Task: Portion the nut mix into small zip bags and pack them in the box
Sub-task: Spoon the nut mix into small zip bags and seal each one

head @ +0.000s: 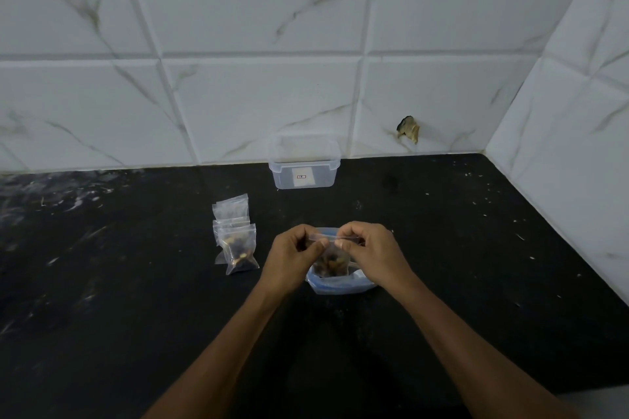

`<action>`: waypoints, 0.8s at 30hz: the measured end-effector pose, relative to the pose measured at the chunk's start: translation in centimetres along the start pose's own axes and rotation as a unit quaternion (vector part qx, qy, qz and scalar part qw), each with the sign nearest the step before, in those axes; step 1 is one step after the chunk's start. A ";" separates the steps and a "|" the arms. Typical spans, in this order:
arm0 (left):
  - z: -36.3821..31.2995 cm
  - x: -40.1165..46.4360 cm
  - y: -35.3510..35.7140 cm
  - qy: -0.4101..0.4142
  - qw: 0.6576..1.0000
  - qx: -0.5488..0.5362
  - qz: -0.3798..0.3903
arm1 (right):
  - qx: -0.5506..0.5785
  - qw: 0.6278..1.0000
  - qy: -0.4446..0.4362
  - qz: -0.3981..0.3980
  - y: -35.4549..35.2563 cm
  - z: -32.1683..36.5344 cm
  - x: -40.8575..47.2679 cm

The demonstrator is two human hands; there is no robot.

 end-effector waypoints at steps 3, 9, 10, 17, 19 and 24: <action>-0.3 0.0 0.1 -0.002 1.000 0.005 0.022 | -0.001 1.000 0.000 0.003 0.1 0.1 0.1; -0.6 0.1 0.1 -0.008 1.000 0.007 0.012 | 0.049 0.999 0.019 0.014 -0.1 -0.2 0.0; -0.5 0.1 0.0 -0.014 1.000 -0.001 0.008 | 0.053 0.998 0.022 0.016 -0.2 -0.4 0.0; -0.3 -0.1 -0.5 -0.037 0.998 -0.045 0.001 | 0.055 0.998 0.035 -0.003 -0.3 -1.0 -0.2; -0.2 -0.1 -0.7 -0.038 0.998 -0.043 -0.019 | 0.063 0.997 0.047 -0.007 -0.5 -1.0 -0.2; -0.2 -0.1 -0.8 -0.029 0.998 -0.040 -0.032 | 0.095 0.993 0.072 0.017 -0.6 -1.1 -0.3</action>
Point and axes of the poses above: each hand's wrist, its own x-axis towards the middle knuckle, its own y-axis out of the palm, z = x × y, the point moved 1 cm from there along x, towards the middle knuckle, and after that the axes turned 7 degrees about -x, right-handed, at the moved point
